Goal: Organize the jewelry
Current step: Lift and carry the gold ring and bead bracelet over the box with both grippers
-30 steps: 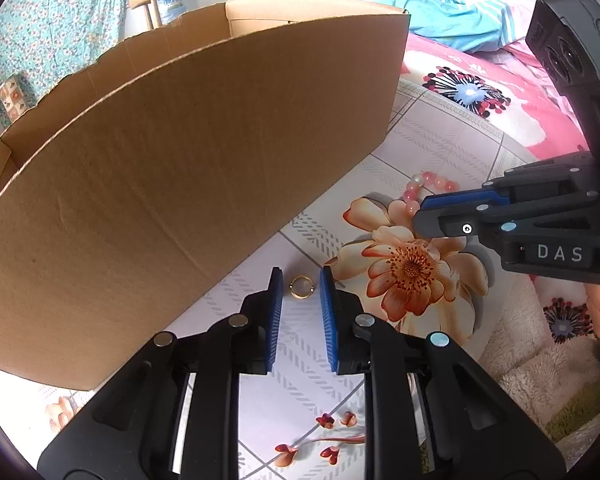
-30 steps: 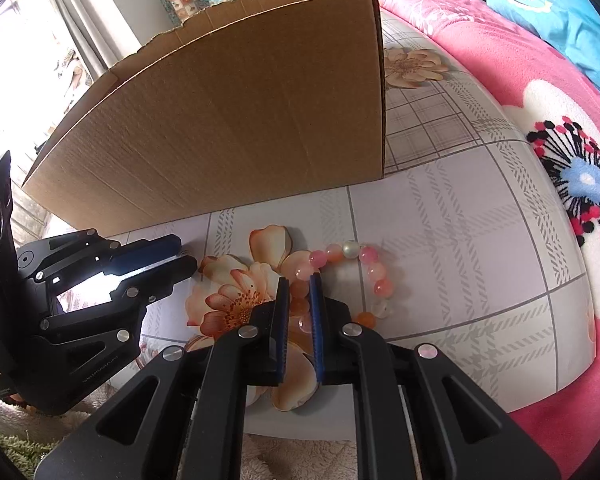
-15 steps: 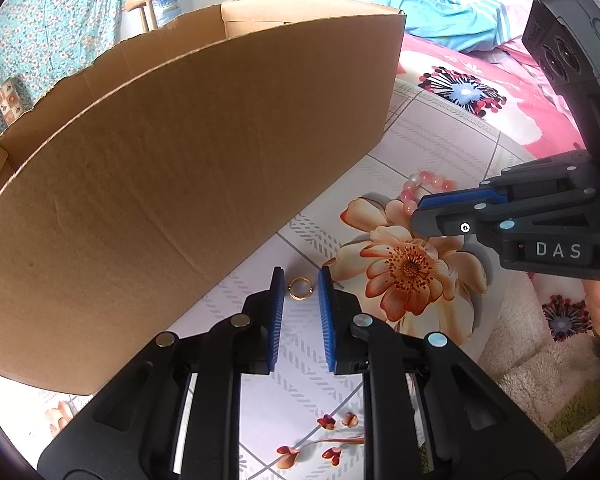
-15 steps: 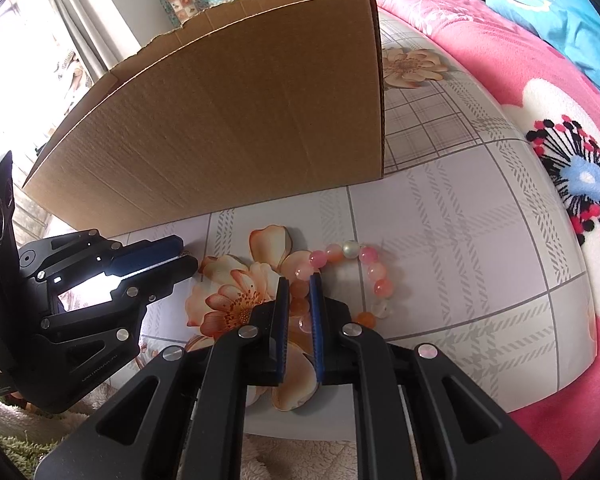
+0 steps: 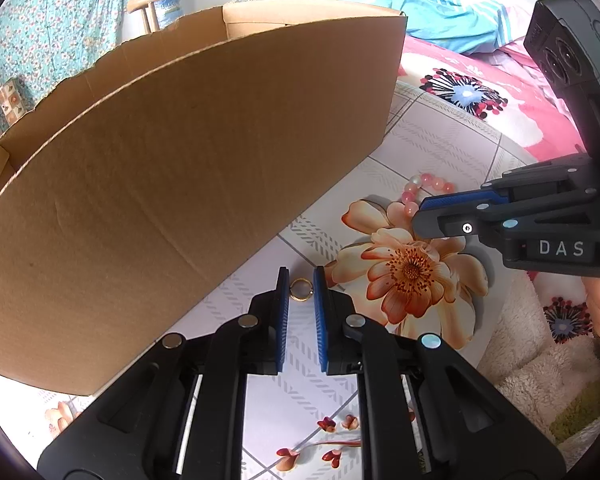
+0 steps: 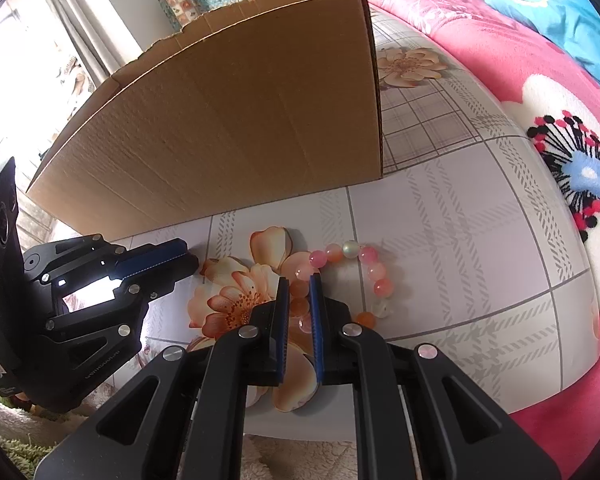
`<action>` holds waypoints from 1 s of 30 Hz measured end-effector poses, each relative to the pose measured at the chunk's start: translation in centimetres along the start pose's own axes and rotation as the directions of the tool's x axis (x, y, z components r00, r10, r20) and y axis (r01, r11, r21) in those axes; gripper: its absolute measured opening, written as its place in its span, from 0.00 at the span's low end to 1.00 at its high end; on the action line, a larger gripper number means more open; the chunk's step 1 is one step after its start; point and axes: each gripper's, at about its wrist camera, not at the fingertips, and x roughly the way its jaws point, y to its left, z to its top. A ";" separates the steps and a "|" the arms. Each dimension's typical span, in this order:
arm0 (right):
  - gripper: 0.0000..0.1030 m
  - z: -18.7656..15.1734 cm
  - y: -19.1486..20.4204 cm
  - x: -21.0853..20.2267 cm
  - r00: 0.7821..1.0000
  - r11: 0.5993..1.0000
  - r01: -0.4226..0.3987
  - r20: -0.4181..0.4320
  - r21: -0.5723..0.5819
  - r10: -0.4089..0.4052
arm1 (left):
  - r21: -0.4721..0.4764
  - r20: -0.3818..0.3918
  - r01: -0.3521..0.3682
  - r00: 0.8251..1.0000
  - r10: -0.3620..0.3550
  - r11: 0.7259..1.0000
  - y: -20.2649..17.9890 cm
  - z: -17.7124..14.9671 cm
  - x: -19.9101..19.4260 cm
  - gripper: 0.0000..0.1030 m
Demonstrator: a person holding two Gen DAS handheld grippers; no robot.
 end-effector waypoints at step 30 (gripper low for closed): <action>0.10 -0.1 -2.3 -9.5 0.940 0.977 -0.188 0.308 0.102 0.149 | 0.035 0.259 0.018 0.966 -0.027 0.999 -0.5 5.0 -11.2 0.11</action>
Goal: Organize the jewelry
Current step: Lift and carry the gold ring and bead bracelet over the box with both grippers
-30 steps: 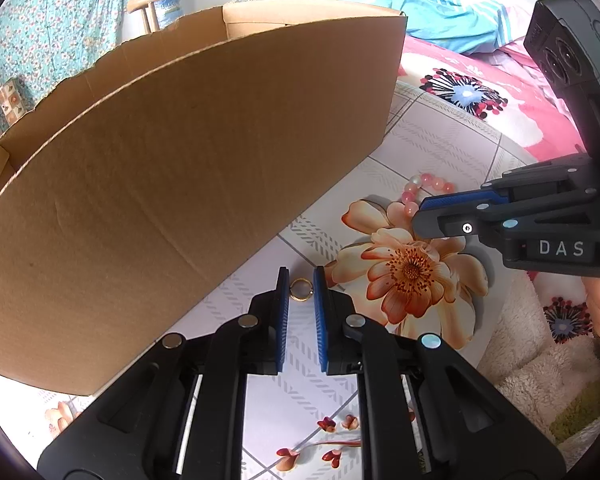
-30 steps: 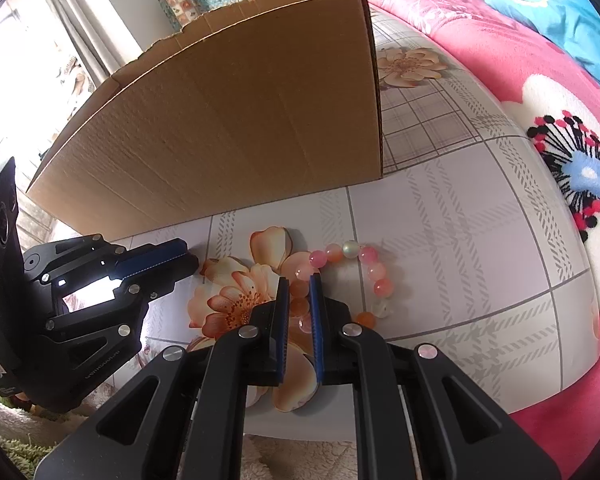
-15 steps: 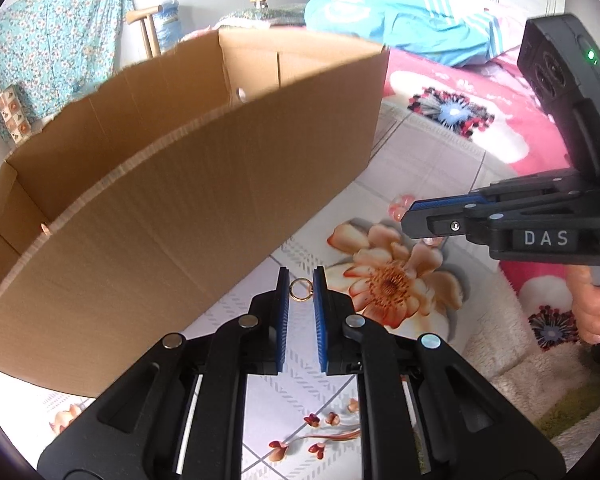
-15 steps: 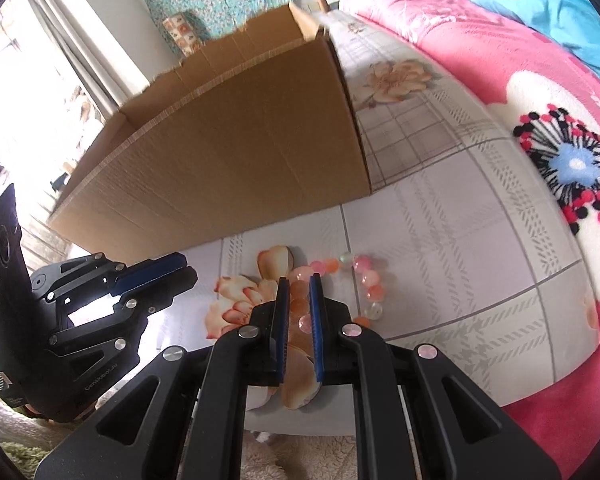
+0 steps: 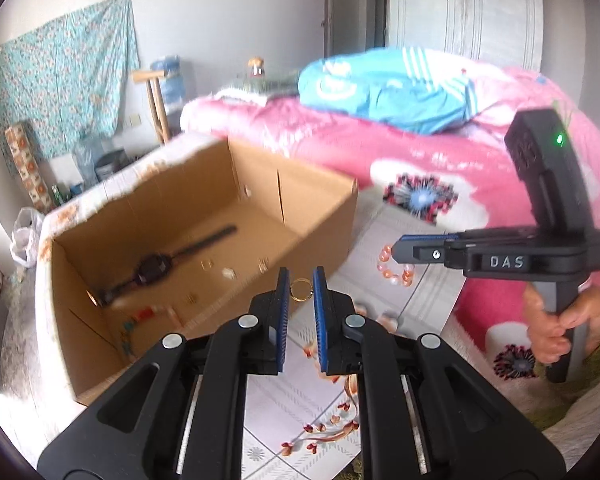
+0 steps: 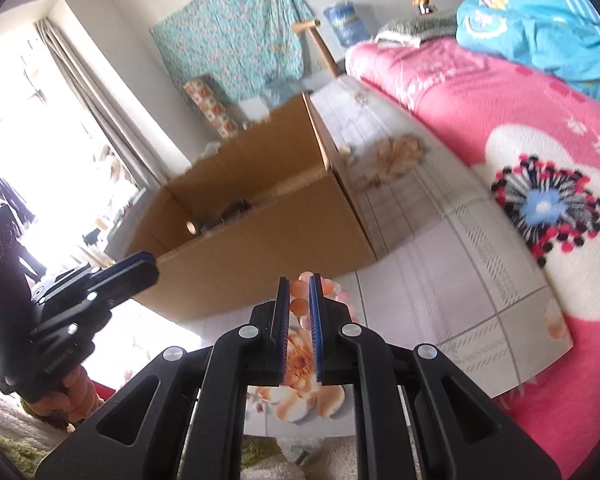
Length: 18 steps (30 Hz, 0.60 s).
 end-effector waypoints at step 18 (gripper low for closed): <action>0.10 11.1 5.8 -1.6 0.984 0.975 -0.092 0.131 -0.204 0.120 | -0.227 -0.072 0.115 0.988 -0.135 0.967 10.6 6.5 1.8 0.11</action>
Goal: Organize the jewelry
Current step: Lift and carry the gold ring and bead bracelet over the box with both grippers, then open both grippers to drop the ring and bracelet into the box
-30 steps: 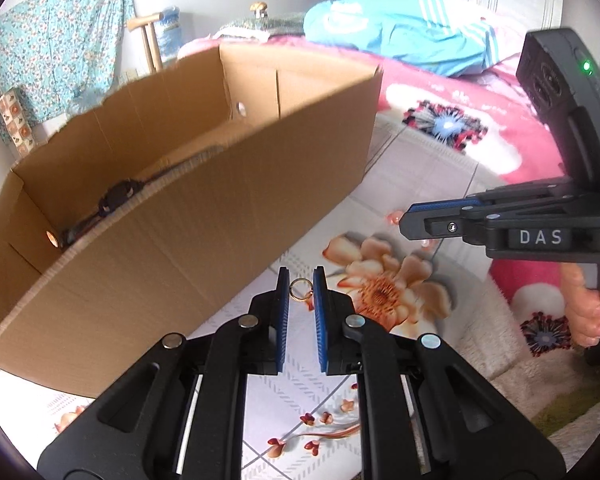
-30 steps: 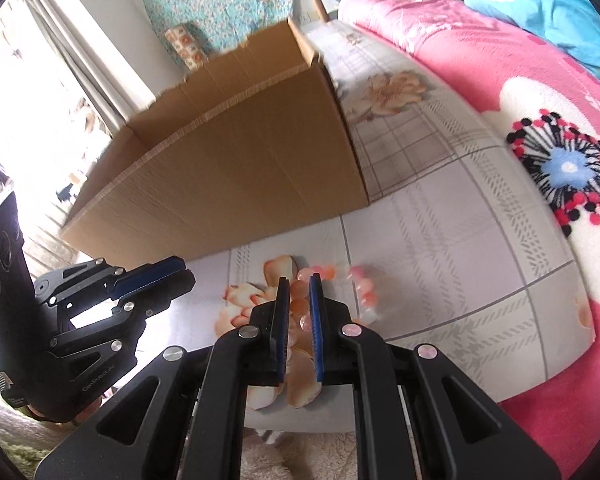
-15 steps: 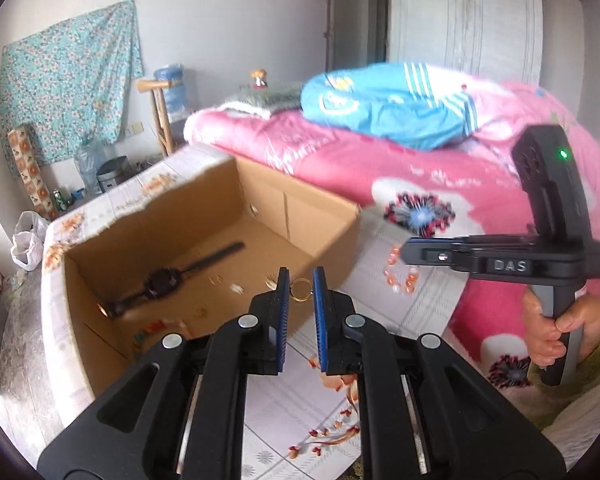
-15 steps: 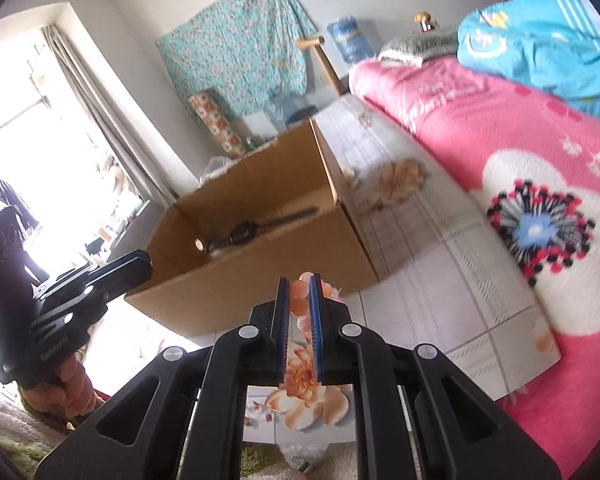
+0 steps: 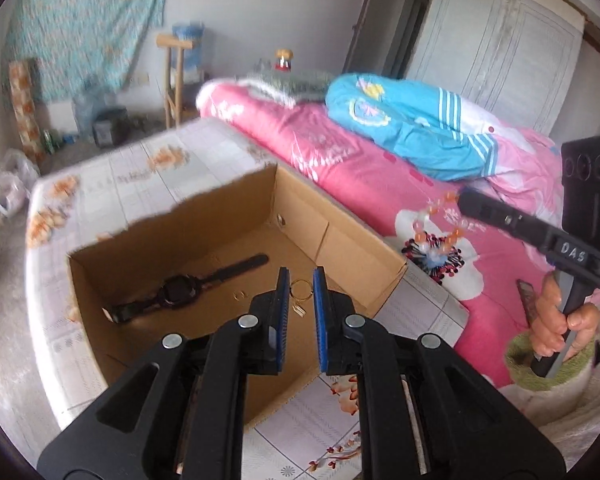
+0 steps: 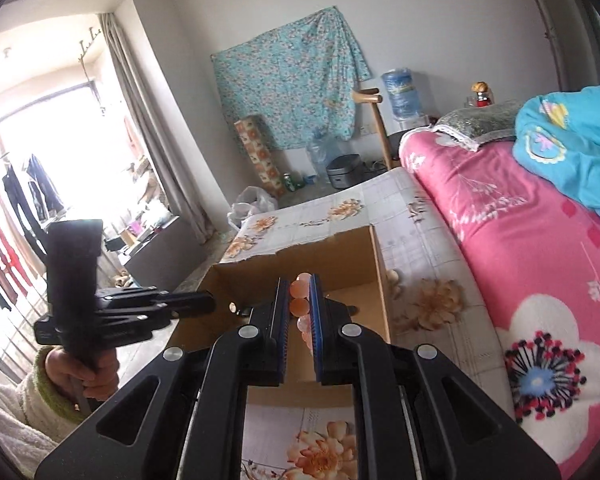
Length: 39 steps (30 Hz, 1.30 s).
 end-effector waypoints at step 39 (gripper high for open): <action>0.10 2.9 -0.9 19.1 0.825 0.954 0.026 -0.532 -0.298 -0.189 | -0.194 -0.130 -0.129 0.986 0.105 0.972 4.2 -4.7 1.7 0.53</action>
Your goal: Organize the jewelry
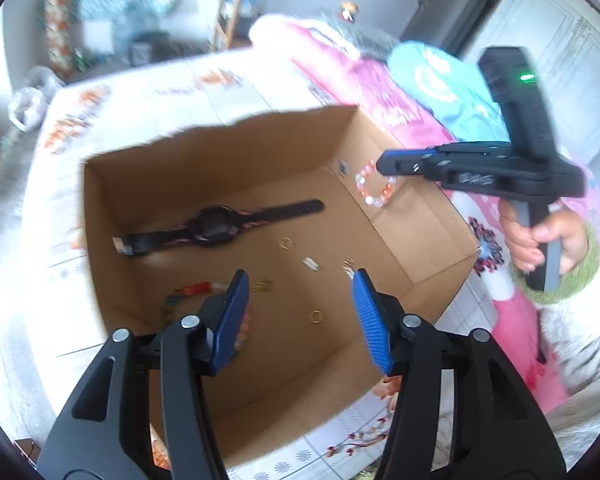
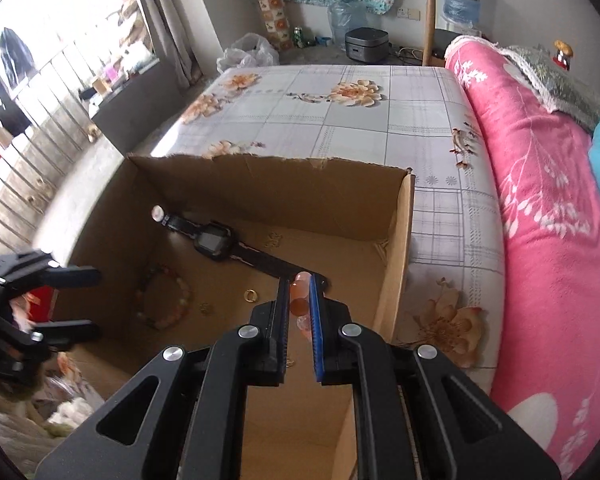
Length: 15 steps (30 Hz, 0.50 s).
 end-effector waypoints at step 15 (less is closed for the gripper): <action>0.22 -3.8 0.4 -5.8 0.992 0.994 0.005 0.125 0.111 -0.019 | -0.038 0.173 -0.119 0.977 0.124 0.992 0.6 -2.7 -4.3 0.72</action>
